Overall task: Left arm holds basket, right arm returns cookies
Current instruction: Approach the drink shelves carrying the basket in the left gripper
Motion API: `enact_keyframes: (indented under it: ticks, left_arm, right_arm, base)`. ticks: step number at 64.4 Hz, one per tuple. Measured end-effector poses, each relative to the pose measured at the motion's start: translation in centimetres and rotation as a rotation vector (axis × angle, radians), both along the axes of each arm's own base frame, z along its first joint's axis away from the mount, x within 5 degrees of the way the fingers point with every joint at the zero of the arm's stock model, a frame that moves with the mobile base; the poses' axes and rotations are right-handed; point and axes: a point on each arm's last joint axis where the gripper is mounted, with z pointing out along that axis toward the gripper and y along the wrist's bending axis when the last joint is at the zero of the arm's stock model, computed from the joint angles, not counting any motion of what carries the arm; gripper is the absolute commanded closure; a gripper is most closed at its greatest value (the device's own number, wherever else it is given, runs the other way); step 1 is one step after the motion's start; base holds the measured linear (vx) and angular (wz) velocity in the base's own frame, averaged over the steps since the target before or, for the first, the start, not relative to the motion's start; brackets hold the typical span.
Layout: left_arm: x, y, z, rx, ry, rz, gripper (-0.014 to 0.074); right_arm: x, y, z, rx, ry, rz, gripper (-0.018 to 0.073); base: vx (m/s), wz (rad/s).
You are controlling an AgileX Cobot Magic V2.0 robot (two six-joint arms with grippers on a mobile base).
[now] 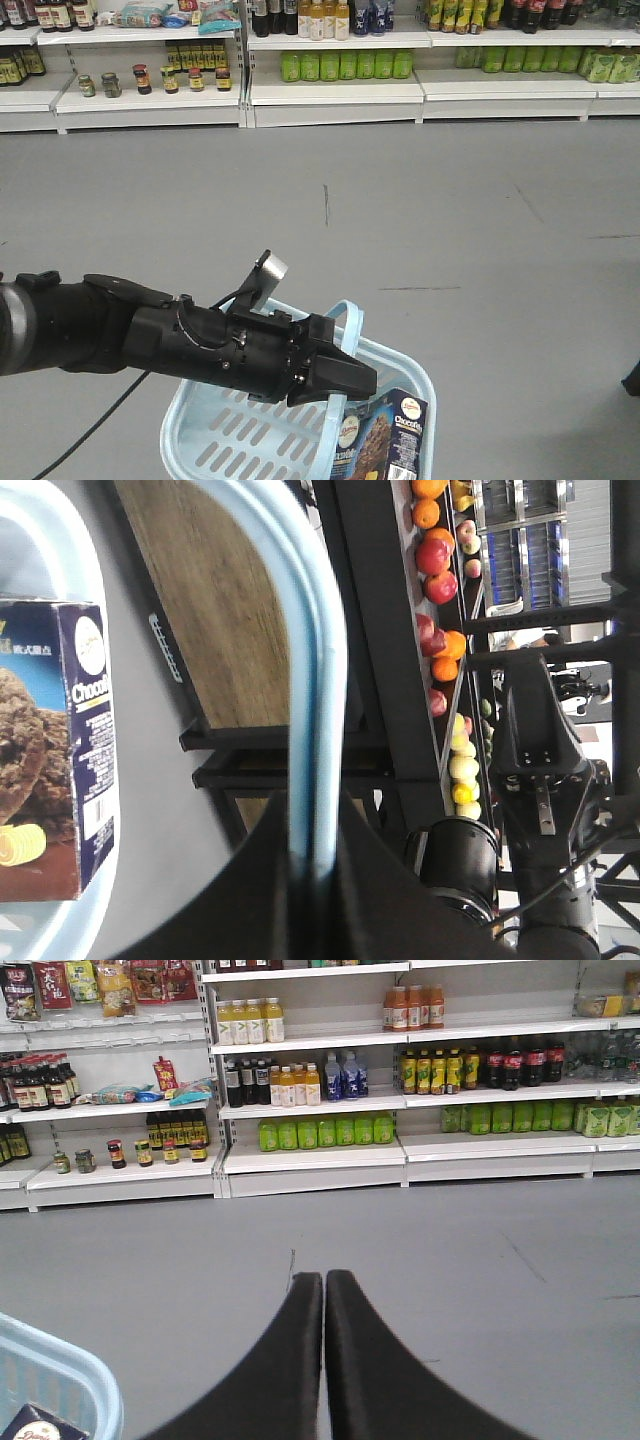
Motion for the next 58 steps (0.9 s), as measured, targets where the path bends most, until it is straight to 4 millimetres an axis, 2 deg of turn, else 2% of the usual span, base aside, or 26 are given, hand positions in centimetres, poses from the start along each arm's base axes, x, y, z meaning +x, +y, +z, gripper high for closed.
enact_keyframes:
  ticks: [58]
  left_arm:
    - [0.0, 0.0, 0.0, 0.001, 0.0, -0.001, 0.0604]
  right_arm:
    - [0.0, 0.0, 0.0, 0.0, 0.0, 0.0, 0.0568]
  base:
    - [0.33, -0.01]
